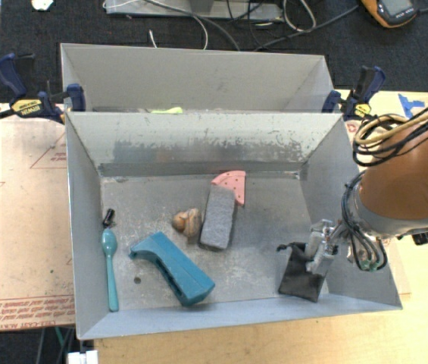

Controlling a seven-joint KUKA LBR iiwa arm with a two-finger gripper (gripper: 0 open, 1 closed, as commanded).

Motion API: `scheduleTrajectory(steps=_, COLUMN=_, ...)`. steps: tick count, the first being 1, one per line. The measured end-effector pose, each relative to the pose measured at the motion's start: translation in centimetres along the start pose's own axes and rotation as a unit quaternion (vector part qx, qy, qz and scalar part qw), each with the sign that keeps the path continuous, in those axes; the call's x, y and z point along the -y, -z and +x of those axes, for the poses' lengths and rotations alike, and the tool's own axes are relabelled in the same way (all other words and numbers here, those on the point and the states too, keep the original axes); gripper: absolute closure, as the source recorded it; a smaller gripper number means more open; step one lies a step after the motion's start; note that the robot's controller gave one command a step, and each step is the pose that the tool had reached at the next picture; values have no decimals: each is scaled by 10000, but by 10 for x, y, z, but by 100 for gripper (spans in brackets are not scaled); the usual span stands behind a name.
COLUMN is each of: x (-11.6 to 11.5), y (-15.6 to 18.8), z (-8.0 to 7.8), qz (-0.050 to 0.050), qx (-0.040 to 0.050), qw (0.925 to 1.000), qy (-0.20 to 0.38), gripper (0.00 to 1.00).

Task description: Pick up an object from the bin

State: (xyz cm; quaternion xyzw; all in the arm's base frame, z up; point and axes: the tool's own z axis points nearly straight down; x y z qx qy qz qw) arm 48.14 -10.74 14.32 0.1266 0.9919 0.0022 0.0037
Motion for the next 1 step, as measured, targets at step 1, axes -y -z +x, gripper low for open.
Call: scheduleTrajectory(steps=1, x=0, y=31, z=-1, qz=-2, qx=17, qw=10000, qy=5, gripper=100)
